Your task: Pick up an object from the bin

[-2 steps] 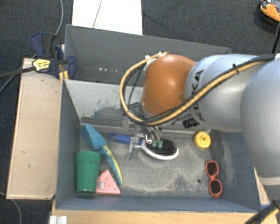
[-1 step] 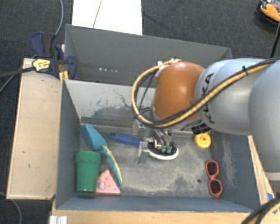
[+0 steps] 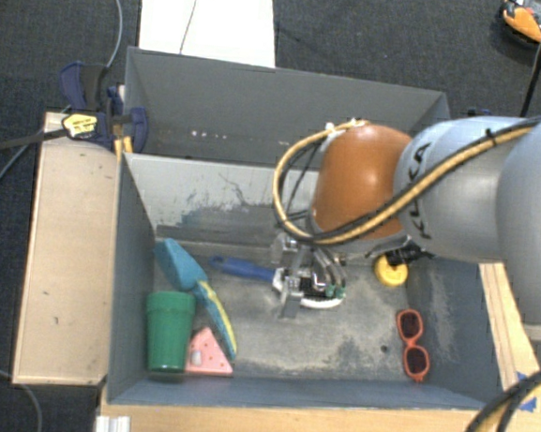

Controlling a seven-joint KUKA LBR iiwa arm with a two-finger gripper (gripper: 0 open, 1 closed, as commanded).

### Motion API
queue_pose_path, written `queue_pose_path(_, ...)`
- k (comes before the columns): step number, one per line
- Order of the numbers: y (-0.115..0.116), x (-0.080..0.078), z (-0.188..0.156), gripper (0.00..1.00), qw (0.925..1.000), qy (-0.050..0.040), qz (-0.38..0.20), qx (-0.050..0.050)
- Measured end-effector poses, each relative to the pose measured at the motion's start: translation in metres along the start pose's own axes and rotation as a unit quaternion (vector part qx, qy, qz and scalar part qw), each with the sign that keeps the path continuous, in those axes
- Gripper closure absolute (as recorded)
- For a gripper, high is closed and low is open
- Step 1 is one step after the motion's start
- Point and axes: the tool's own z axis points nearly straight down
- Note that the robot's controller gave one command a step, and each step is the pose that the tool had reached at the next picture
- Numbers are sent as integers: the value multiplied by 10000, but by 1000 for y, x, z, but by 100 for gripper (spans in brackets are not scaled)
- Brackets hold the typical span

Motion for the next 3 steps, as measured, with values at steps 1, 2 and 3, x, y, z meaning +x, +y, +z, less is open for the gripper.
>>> queue_pose_path(1, -16, -3, 25, 0, 9986, -18, 524, 4)
queue_pose_path(2, -43, 12, 39, 100, 9997, -3, 261, -3)
queue_pose_path(3, -43, 12, 39, 100, 9996, -3, 267, -4)
